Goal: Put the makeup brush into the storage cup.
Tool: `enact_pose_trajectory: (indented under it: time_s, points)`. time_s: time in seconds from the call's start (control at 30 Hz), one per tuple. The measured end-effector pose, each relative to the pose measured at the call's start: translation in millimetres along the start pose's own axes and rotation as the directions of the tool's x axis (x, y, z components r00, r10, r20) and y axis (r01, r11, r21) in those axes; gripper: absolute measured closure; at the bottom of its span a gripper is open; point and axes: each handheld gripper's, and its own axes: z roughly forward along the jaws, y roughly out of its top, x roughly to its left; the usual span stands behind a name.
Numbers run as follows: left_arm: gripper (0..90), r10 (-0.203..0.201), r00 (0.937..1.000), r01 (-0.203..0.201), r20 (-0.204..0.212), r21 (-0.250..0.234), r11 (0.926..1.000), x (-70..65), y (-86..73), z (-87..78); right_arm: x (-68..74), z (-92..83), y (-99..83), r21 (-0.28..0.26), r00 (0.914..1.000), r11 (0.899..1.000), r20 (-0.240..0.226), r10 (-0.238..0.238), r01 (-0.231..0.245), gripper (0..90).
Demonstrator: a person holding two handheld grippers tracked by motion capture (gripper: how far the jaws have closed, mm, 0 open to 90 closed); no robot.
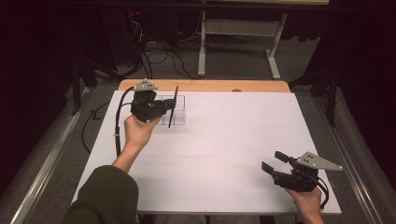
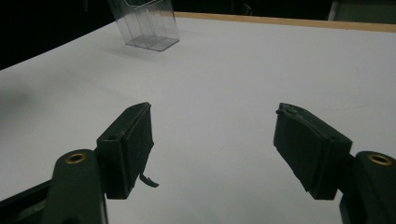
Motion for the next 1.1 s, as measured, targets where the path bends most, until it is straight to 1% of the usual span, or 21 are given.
enact_pose_trajectory:
  time_s: [0.3, 0.43, 0.63, 0.73, 0.9, 1.1]
  points:
    - [82.2, -0.003, 0.9999, 0.003, -0.015, 0.007, 1.0, 5.2, -0.1, 5.9, -0.1, 0.2, -0.1, -0.002, 1.0, 1.0, -0.003, 0.001, -0.001, 29.7]
    - [82.2, -0.007, 0.9997, 0.007, -0.022, 0.002, 1.0, 7.1, 1.1, 7.5, -1.4, -0.2, -0.5, -0.001, 0.9999, 1.0, 0.001, 0.012, -0.012, 29.7]
    - [82.2, -0.01, 0.9994, 0.01, -0.032, 0.002, 0.9999, 9.2, 1.6, 9.1, -0.7, -0.2, -0.2, -0.004, 1.0, 1.0, 0.0, 0.004, -0.004, 29.7]
    - [82.2, -0.017, 0.9991, 0.017, -0.04, -0.003, 0.9998, 10.7, 2.1, 10.6, -1.0, -0.2, -0.4, -0.001, 0.9999, 1.0, -0.001, 0.011, -0.011, 29.7]
    - [82.2, -0.023, 0.9984, 0.023, -0.052, -0.007, 0.9997, 13.9, 2.6, 11.7, -1.0, -0.3, -0.2, -0.003, 1.0, 1.0, 0.0, 0.006, -0.006, 29.7]
    - [82.2, -0.022, 0.9979, 0.022, -0.061, -0.005, 0.9997, 15.4, 4.3, 14.7, -1.4, -0.3, -0.4, -0.003, 0.9999, 1.0, 0.001, 0.01, -0.01, 29.7]
